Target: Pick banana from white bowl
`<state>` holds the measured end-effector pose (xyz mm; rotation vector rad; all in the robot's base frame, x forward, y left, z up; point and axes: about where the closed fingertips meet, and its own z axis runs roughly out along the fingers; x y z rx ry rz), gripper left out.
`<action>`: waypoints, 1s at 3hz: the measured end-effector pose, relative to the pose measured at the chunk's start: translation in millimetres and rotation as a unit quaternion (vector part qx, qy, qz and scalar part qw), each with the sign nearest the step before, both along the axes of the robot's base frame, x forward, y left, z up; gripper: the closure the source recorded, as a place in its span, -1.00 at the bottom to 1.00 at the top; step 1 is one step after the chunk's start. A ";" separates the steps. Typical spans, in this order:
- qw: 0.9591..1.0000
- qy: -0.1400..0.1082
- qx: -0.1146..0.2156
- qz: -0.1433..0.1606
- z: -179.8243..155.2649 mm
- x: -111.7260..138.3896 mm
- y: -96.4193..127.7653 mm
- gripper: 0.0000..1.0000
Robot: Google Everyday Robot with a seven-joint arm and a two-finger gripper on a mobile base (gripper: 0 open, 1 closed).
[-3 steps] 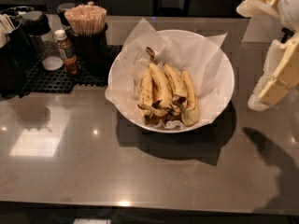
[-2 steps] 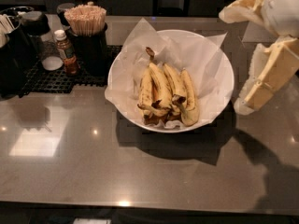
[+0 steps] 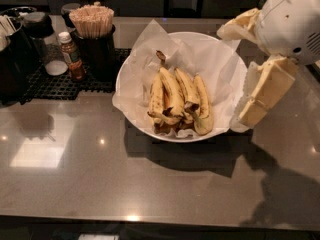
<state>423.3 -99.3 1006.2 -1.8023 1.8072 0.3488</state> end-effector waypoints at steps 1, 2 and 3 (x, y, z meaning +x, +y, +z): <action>1.000 0.017 -0.013 -0.014 -18.6 5.2 4.2 -1.00; 0.999 0.035 -0.031 -0.026 -39.5 8.1 6.2 -1.00; 0.995 0.062 -0.065 -0.037 -60.2 11.1 9.3 -1.00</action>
Offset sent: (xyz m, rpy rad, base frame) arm 0.0126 0.0053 -0.0694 -0.1101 0.1314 -0.0862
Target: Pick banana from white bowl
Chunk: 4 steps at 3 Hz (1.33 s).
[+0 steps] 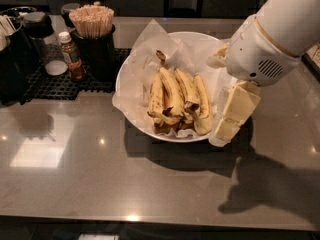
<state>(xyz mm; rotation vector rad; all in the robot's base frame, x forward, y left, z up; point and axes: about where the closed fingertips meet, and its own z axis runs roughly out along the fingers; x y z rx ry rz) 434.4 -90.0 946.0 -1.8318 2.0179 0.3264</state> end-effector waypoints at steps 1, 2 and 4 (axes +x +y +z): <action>1.000 0.000 0.000 0.000 0.0 0.0 0.0 -1.00; 0.999 0.017 0.025 0.012 -11.2 2.4 10.3 -1.00; 0.997 0.061 0.051 0.025 -35.1 10.1 35.3 -1.00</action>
Offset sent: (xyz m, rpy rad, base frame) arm 0.0064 0.0234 -0.0309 0.1304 0.1013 0.0609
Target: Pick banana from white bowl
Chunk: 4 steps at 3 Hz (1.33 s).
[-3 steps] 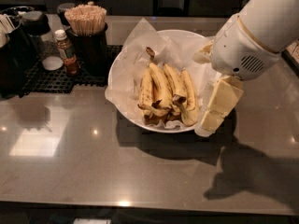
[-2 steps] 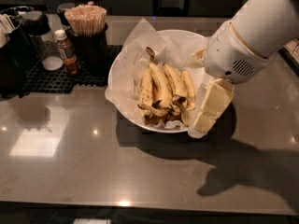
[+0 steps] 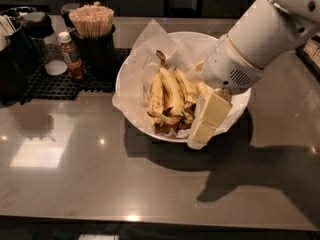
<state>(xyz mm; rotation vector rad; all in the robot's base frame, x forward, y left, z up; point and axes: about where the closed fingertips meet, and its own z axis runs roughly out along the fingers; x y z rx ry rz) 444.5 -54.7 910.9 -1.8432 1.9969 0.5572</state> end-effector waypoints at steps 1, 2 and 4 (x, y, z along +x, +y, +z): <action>0.999 0.023 -0.023 -0.035 -11.4 1.6 -10.1 -1.00; 0.993 0.054 -0.051 -0.093 -26.2 -0.9 -26.3 -1.00; 0.993 0.054 -0.051 -0.093 -26.2 -0.9 -26.3 -0.63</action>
Offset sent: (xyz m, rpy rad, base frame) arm 0.0009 -0.0424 -0.0320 -0.1367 0.1381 -0.2522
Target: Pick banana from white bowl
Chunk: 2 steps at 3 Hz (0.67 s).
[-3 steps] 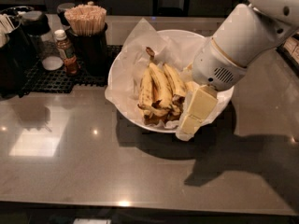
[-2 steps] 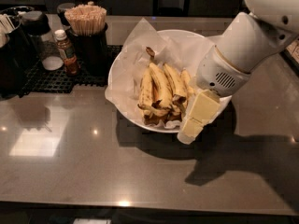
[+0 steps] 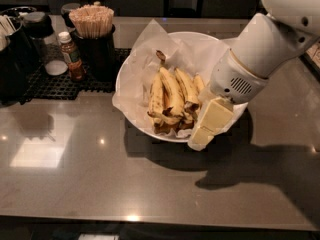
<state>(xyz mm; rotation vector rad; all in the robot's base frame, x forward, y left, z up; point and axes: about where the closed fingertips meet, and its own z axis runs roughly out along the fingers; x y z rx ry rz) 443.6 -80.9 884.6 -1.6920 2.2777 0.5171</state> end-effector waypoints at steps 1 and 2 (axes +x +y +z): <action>1.000 0.000 0.000 0.000 0.0 0.0 0.0 -0.16; 1.000 0.000 0.000 0.000 0.0 0.0 0.0 0.30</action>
Offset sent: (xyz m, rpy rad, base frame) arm 0.0000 0.0000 0.0000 0.0000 0.0000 0.0000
